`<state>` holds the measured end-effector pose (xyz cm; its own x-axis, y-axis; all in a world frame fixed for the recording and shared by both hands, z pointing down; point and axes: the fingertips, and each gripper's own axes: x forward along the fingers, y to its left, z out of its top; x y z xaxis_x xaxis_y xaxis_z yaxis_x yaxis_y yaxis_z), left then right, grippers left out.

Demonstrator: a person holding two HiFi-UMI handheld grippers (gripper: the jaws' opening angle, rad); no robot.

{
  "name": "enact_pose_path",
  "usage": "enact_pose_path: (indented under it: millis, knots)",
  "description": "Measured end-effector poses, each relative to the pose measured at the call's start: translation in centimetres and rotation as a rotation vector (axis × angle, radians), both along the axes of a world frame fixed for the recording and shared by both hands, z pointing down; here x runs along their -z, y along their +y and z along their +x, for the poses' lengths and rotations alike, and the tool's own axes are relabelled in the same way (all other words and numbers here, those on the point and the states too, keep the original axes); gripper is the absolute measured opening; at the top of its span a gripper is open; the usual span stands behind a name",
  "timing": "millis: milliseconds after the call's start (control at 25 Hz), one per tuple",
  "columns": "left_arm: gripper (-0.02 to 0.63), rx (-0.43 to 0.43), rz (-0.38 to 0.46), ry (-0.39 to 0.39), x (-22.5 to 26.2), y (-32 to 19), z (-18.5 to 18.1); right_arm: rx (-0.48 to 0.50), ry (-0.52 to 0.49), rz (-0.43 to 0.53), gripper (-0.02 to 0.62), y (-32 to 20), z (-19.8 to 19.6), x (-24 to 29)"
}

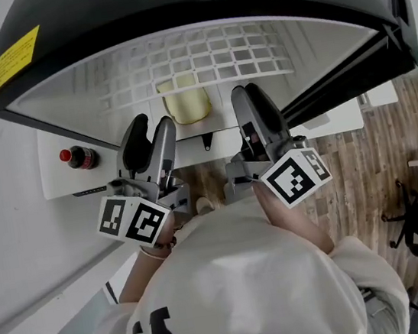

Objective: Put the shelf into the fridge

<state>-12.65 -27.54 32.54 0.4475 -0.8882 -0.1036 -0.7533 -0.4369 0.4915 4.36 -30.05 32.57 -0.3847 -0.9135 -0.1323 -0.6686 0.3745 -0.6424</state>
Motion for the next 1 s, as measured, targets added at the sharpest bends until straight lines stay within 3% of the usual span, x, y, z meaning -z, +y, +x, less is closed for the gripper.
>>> enact_pose_path:
  millis: [160,320,480,1000]
  knots:
    - [0.213,-0.016,0.017,-0.04,0.2,1.3,0.4,0.008,0.079,0.043,0.128,1.8,-1.1,0.5]
    - [0.113,-0.082,0.049,-0.057,0.5,2.6,1.4,0.043,0.129,0.092,0.064,3.6,-2.7,1.1]
    - [0.044,-0.133,0.049,-0.043,0.2,3.6,2.0,0.082,0.158,0.123,0.04,4.9,-4.3,1.2]
    - [0.006,-0.174,0.105,-0.124,1.0,6.9,2.3,0.154,0.176,0.175,0.029,8.1,-6.7,1.5]
